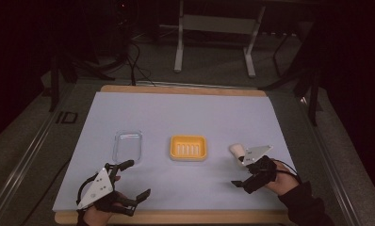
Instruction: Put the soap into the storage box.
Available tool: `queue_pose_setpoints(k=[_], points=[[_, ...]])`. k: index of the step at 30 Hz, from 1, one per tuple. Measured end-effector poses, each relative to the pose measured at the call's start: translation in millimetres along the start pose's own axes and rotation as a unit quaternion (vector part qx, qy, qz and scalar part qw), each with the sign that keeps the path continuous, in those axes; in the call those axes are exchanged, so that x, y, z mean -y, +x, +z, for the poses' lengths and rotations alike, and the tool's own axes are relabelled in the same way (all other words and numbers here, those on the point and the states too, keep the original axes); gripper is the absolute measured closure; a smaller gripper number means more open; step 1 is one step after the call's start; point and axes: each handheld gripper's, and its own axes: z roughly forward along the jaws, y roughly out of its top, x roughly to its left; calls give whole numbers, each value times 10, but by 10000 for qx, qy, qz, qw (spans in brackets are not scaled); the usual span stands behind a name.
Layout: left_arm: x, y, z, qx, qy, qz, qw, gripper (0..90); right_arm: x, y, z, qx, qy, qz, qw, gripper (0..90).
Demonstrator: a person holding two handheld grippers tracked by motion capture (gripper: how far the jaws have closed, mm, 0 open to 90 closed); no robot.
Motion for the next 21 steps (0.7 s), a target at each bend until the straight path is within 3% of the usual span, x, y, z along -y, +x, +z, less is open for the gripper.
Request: queue_pose_setpoints(k=[2,4,7,11,15,18,20,21], points=[[1,0,2,3,8,-9,10000,11,-23,-12,-2,-210,136,35,9997,134],[2,0,4,8,15,-11,10000,11,-41,-10,7,-239,357,-21,9991,133],[4,-4,7,10,50,3,10000,11,-63,-32,26,-480,723,240,9959,142],[6,-5,11,10,58,4,10000,11,-77,-19,57,-475,1097,270,9925,141],[7,-3,11,7,55,-3,10000,11,-80,-23,82,-428,1265,419,9902,133],[7,-3,10,2,58,-5,10000,11,-81,-39,102,-457,1443,689,9861,136],[7,-4,9,-1,56,-4,10000,11,-76,-50,120,-479,1614,919,9814,133],[8,-4,9,1,58,-6,10000,11,-76,-50,120,-479,1614,919,9814,133]])
